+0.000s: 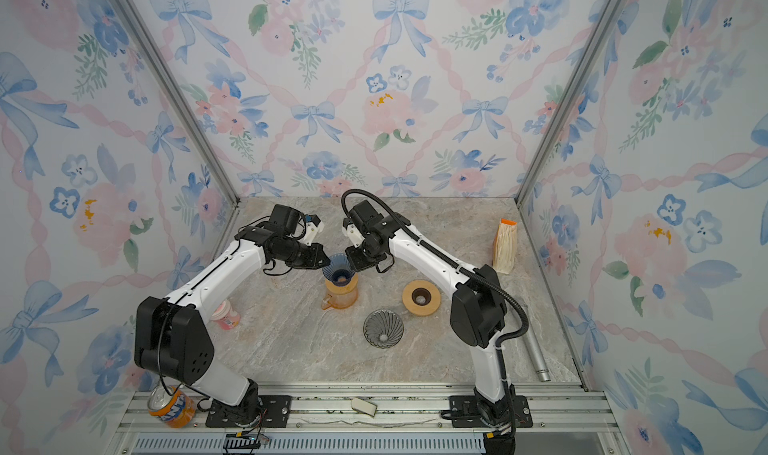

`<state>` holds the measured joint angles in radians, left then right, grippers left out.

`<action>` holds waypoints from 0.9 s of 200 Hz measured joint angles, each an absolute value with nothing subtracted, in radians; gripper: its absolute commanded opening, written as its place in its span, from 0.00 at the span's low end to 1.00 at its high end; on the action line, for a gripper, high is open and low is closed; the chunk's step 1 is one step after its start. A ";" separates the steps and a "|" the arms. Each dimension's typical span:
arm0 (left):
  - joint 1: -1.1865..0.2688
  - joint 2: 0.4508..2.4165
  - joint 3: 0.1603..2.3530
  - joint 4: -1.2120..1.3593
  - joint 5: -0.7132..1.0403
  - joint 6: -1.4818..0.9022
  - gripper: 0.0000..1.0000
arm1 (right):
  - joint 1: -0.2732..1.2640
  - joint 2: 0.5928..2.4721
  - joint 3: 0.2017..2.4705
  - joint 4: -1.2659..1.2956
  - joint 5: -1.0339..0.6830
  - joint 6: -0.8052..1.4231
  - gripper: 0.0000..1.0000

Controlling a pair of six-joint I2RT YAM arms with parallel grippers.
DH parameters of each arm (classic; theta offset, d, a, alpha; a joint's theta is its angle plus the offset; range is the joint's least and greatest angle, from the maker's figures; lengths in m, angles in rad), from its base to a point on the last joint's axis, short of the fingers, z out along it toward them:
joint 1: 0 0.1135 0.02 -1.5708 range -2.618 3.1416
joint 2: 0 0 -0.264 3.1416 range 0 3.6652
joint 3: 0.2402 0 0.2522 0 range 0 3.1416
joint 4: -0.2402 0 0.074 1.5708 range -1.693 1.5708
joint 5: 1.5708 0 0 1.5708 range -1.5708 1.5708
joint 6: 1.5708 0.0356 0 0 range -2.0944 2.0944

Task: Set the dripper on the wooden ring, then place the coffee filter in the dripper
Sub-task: 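Hold the blue dripper with both grippers and settle it onto the lid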

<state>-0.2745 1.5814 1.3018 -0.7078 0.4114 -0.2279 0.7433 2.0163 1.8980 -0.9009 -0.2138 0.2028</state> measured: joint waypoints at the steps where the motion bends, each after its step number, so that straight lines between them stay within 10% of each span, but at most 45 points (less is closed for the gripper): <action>1: -0.274 1.582 1.302 -0.708 0.411 -0.228 0.12 | 0.744 2.016 1.898 -0.901 -0.214 0.203 0.20; 180: -0.269 1.594 1.280 -0.702 0.413 -0.223 0.00 | 0.732 2.055 1.938 -0.886 -0.277 0.299 0.15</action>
